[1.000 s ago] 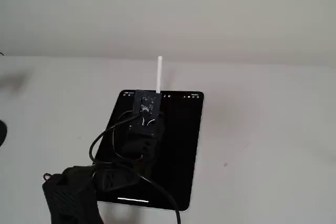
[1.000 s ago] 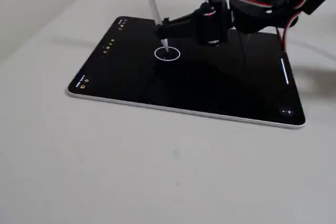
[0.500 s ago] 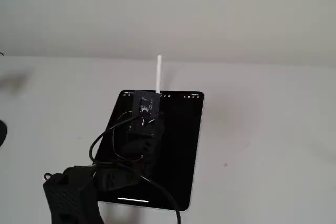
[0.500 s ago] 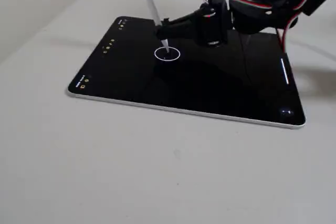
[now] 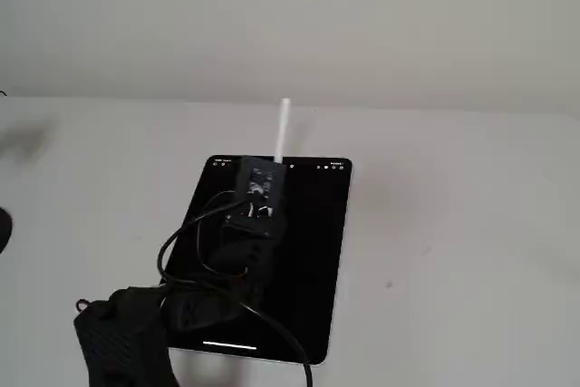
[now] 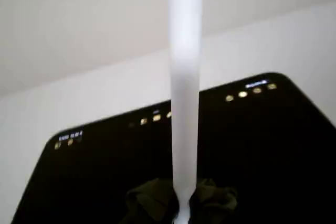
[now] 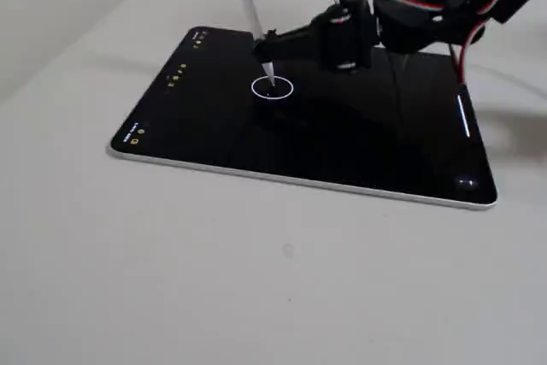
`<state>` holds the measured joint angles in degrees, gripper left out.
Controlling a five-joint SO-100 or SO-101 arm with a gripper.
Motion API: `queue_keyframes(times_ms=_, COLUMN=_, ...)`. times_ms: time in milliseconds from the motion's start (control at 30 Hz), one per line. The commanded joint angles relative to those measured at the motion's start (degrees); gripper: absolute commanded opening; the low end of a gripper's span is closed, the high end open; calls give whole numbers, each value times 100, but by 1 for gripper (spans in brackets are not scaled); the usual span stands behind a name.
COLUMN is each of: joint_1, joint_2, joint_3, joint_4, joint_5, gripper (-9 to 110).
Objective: Draw 2 dots in a circle representing the eyes of a stickman
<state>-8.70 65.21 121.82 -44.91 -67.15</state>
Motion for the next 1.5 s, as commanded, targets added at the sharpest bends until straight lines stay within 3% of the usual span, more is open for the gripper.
queue_keyframes(times_ms=0, joint_1=272, joint_2=1230, joint_3=-70, joint_4=448, joint_5=817, gripper=0)
queue_keyframes(times_ms=167, joint_1=519, joint_2=2575, joint_3=-202, joint_4=1793, joint_5=2136, gripper=0)
queue_keyframes(times_ms=433, joint_1=624, joint_2=5265, joint_3=-703, joint_4=5537, joint_5=4834, gripper=0)
queue_keyframes(times_ms=567, joint_1=580, joint_2=6662, joint_3=-606, joint_4=7339, joint_5=5722, gripper=0)
queue_keyframes(times_ms=967, joint_1=105, joint_2=10099, joint_3=1380, joint_4=9888, joint_5=5766, gripper=0)
queue_keyframes(times_ms=1233, joint_1=413, joint_2=12410, joint_3=3340, joint_4=10547, joint_5=5423, gripper=0)
queue_keyframes(times_ms=1467, joint_1=747, joint_2=12524, joint_3=4482, joint_4=10459, joint_5=5933, gripper=0)
